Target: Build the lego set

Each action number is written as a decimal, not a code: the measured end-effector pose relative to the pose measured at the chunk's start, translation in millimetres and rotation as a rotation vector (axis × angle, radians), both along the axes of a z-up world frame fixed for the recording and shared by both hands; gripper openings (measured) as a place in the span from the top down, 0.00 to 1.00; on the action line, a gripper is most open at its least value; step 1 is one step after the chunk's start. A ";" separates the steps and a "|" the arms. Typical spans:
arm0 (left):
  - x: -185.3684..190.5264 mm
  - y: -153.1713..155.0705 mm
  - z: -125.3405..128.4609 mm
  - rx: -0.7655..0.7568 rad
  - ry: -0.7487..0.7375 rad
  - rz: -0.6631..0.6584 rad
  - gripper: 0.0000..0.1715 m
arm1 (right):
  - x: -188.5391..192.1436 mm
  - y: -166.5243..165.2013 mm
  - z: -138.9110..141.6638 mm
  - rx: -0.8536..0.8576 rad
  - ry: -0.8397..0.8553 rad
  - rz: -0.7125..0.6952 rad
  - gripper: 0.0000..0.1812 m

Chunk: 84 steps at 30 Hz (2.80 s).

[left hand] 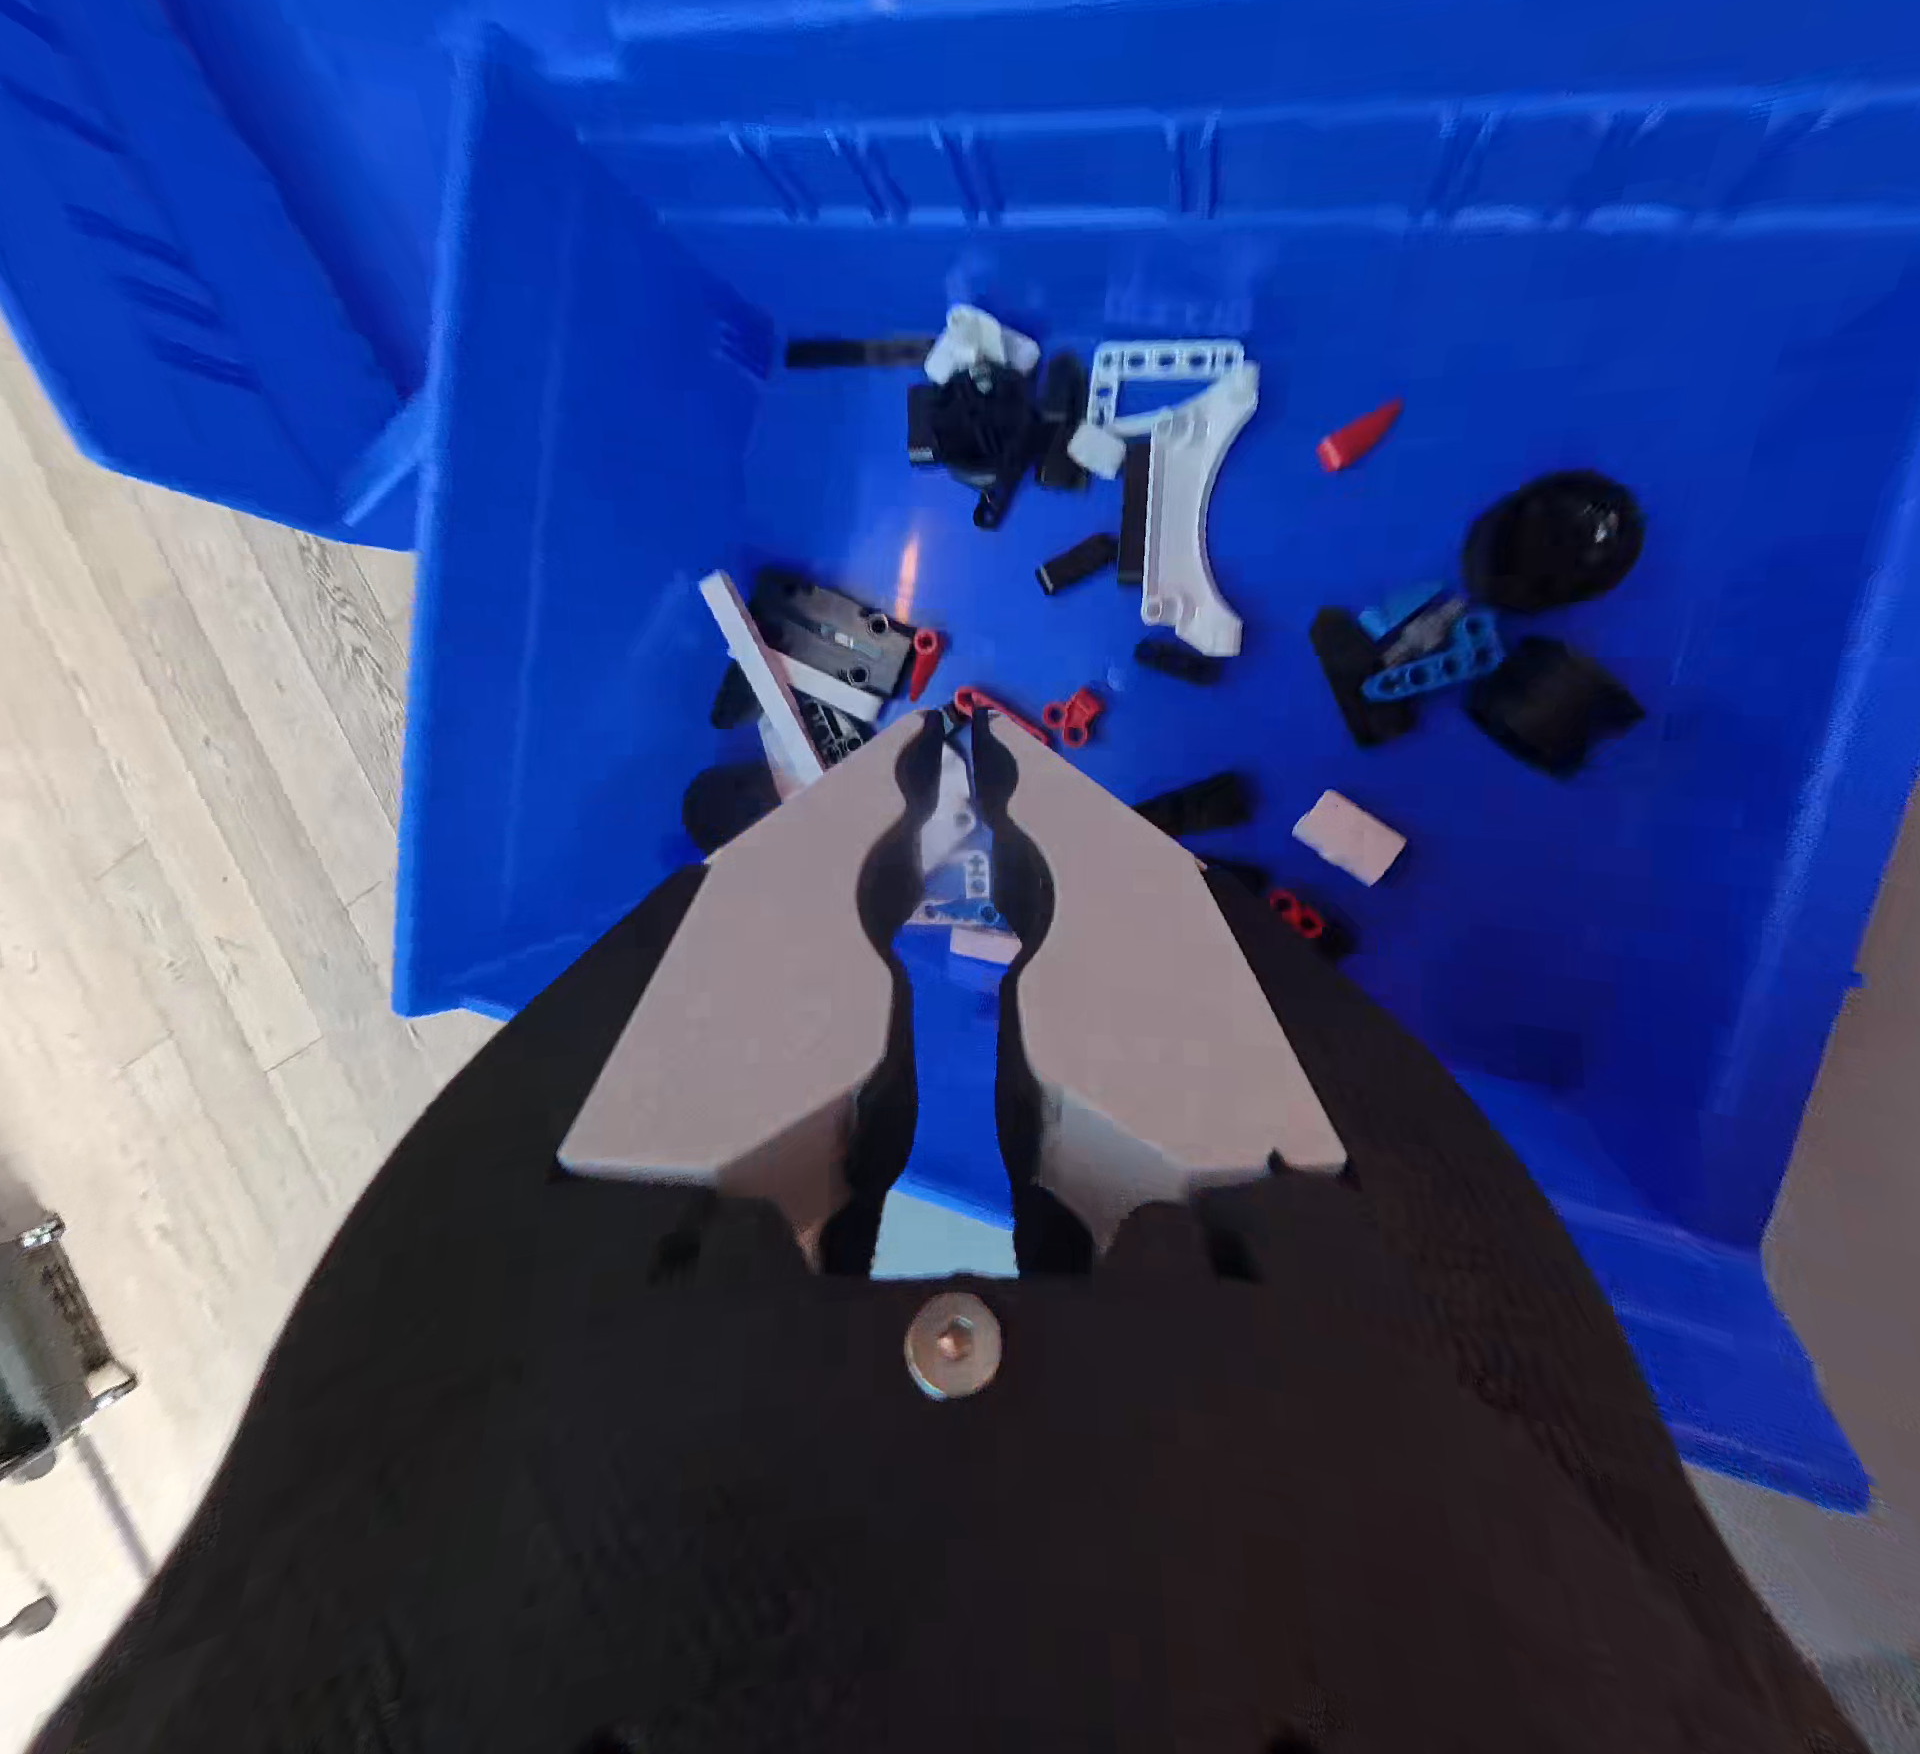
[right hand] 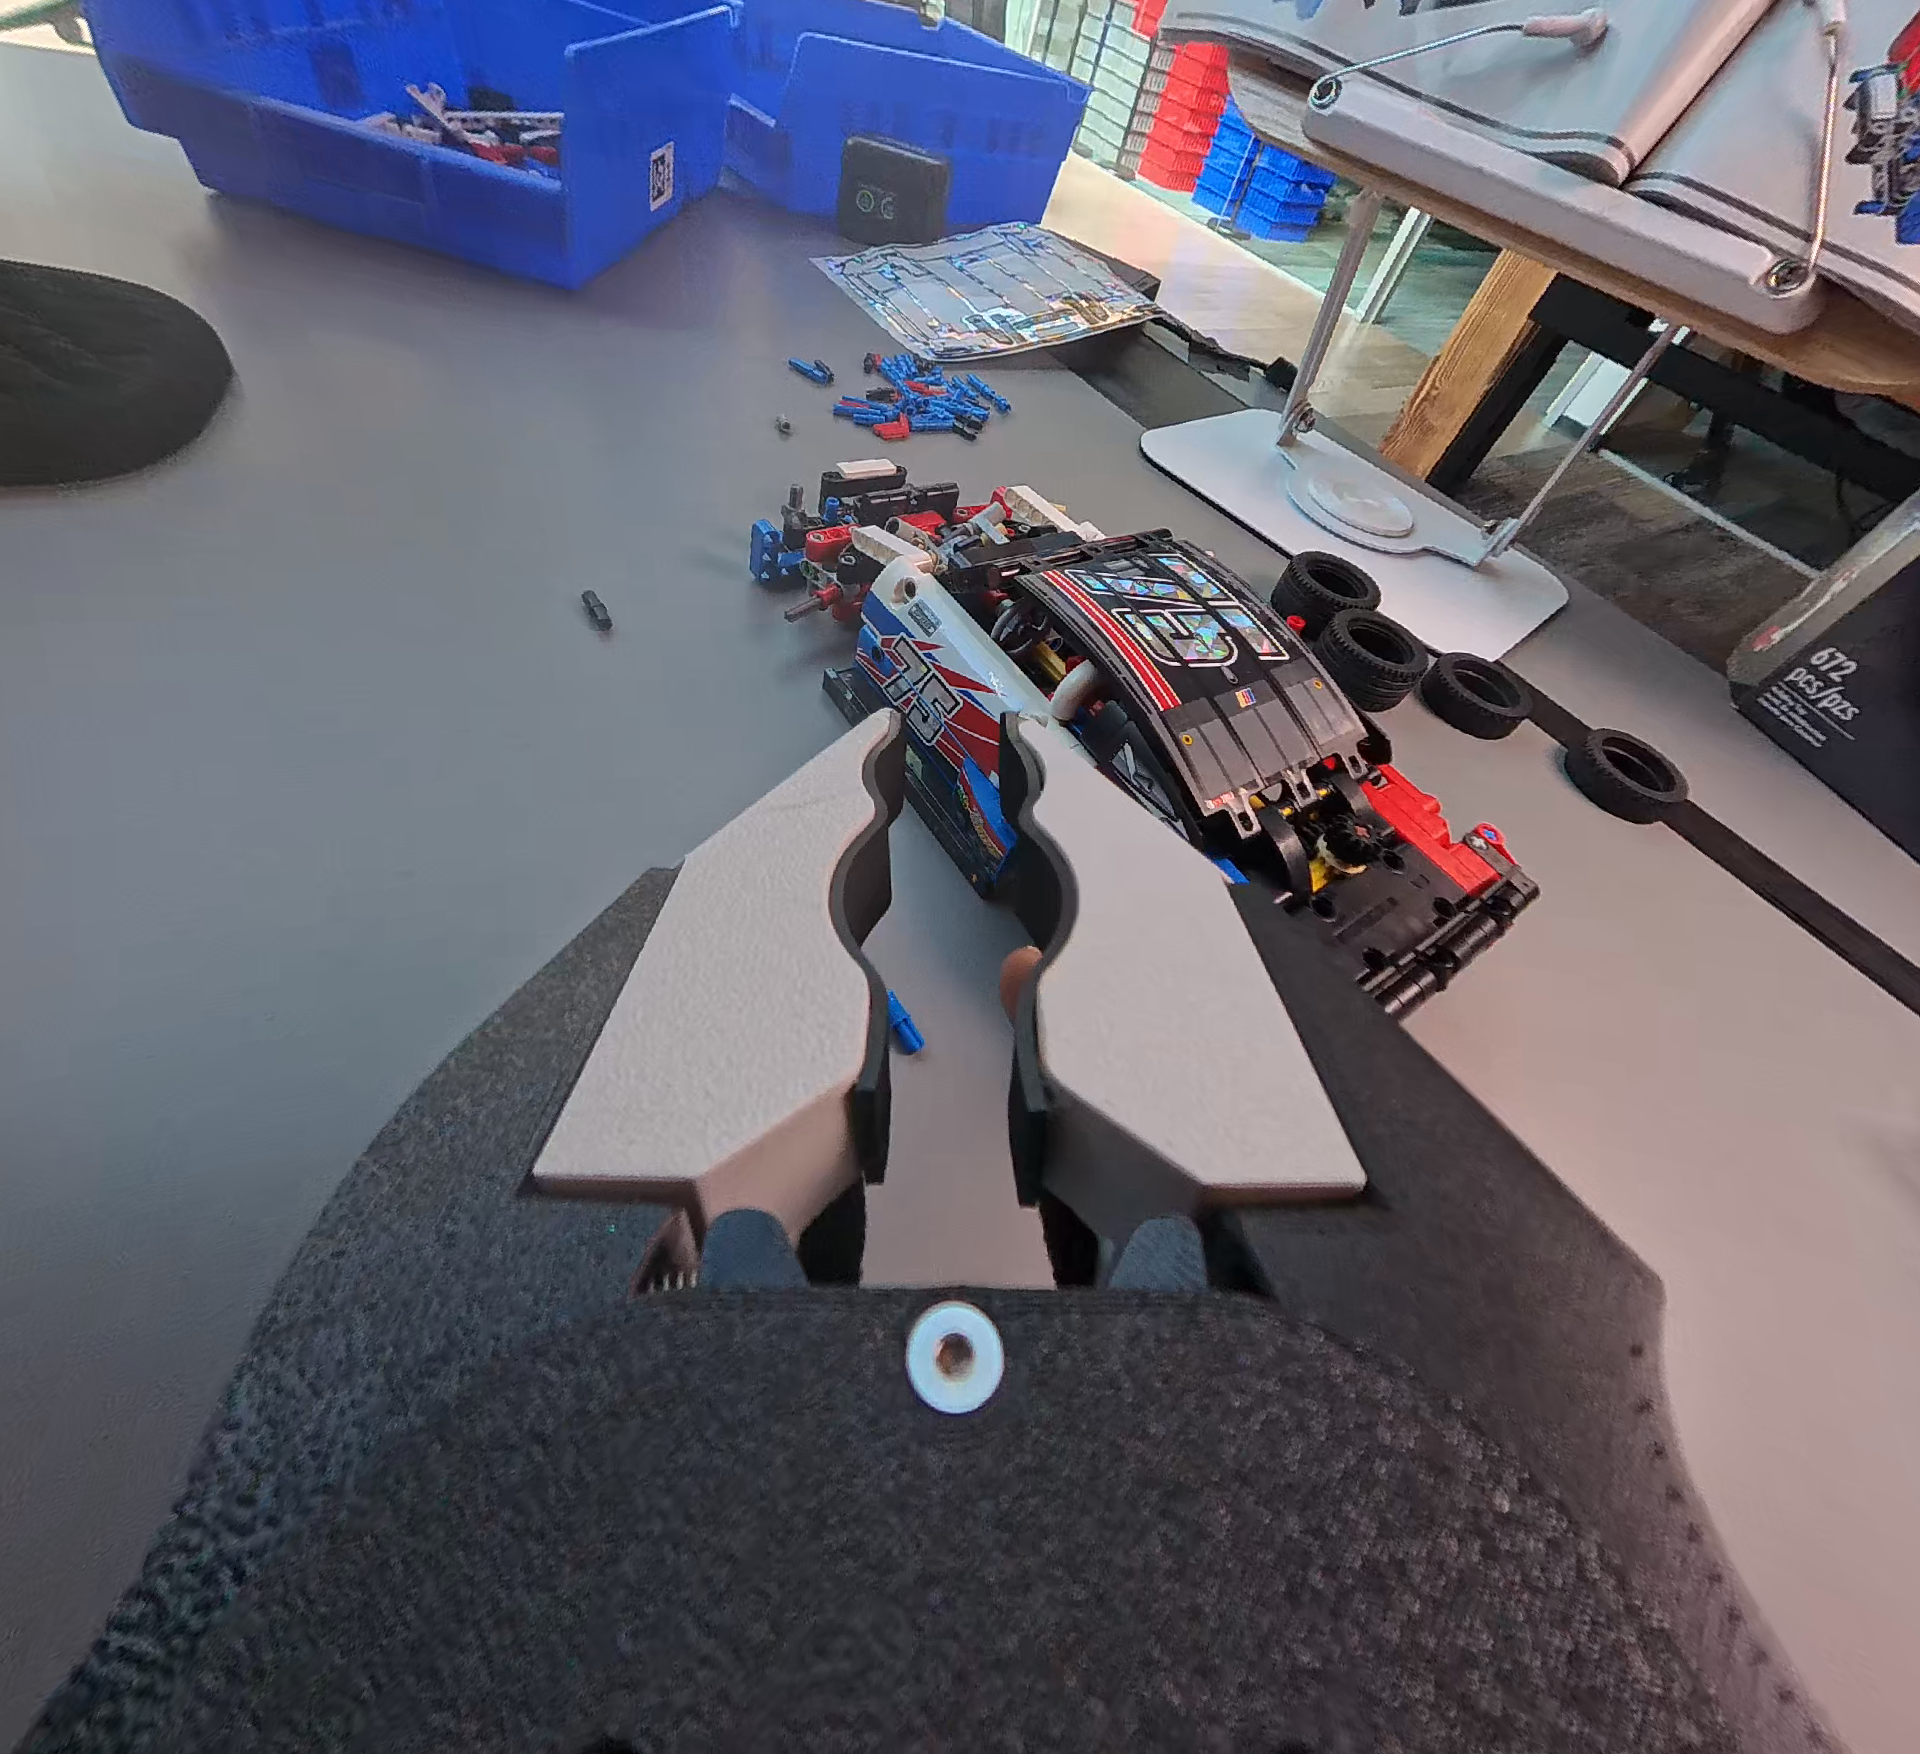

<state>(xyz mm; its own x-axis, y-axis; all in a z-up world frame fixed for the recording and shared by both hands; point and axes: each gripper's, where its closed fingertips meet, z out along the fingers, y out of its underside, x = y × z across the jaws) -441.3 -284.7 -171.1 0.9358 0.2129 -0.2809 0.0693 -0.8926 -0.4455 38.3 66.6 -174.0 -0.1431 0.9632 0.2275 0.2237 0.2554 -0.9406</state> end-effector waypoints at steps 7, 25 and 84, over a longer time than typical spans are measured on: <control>7.5 -37.9 -72.6 -0.469 -0.181 -0.157 1.00 | -0.3 11.6 -9.6 -0.016 -0.020 -0.051 0.93; 47.6 -24.8 -91.3 -0.633 -0.384 -0.267 0.92 | -5.8 19.9 -21.6 -0.037 -0.053 -0.081 0.93; 95.8 36.5 -86.8 -0.280 -0.178 -0.481 0.92 | -8.6 32.6 -21.1 -0.061 -0.041 -0.122 0.93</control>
<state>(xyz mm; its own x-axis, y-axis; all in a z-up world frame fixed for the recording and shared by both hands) -345.5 -248.1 -258.0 0.9470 -0.3070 -0.0950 -0.3205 -0.9244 -0.2068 29.6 99.2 -195.1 -0.0323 0.9858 0.1647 0.2886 0.1669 -0.9428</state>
